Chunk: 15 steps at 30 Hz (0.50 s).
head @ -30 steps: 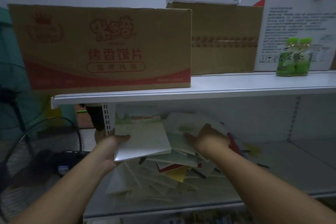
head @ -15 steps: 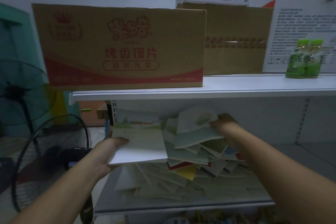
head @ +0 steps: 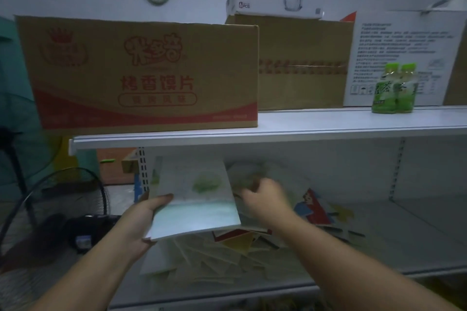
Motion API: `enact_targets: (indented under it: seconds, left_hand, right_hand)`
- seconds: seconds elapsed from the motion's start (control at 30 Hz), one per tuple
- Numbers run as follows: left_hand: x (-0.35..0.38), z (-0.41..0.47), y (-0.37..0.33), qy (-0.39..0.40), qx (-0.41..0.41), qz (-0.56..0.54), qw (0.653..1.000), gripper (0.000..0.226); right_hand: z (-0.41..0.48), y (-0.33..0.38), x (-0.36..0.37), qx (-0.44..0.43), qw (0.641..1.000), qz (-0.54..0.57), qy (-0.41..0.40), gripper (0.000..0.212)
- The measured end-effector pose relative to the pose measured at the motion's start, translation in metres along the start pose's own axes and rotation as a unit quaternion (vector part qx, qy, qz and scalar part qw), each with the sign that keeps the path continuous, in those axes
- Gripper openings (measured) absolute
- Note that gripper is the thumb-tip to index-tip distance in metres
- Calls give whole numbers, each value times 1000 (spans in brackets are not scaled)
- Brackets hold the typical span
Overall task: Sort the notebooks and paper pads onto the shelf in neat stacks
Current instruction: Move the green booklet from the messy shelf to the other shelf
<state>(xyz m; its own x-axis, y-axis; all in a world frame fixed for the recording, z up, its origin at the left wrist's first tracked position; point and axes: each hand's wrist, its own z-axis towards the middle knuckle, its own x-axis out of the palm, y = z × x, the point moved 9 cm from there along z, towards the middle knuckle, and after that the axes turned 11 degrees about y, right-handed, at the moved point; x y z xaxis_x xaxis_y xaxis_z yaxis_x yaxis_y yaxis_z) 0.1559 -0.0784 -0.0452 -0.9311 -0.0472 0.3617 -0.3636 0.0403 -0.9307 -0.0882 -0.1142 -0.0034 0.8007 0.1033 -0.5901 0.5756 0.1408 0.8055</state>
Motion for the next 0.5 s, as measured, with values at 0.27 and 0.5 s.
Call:
enact_targets:
  seconds: [0.27,0.5]
  left_hand:
    - [16,-4,3,10,0,18,1000,20]
    - [22,-13,9,32,-28,45,998,15]
  right_hand:
    - [18,-98,-48,117,989,-63,-63,60]
    - [7,-91,-54,159,975,125,-91,45]
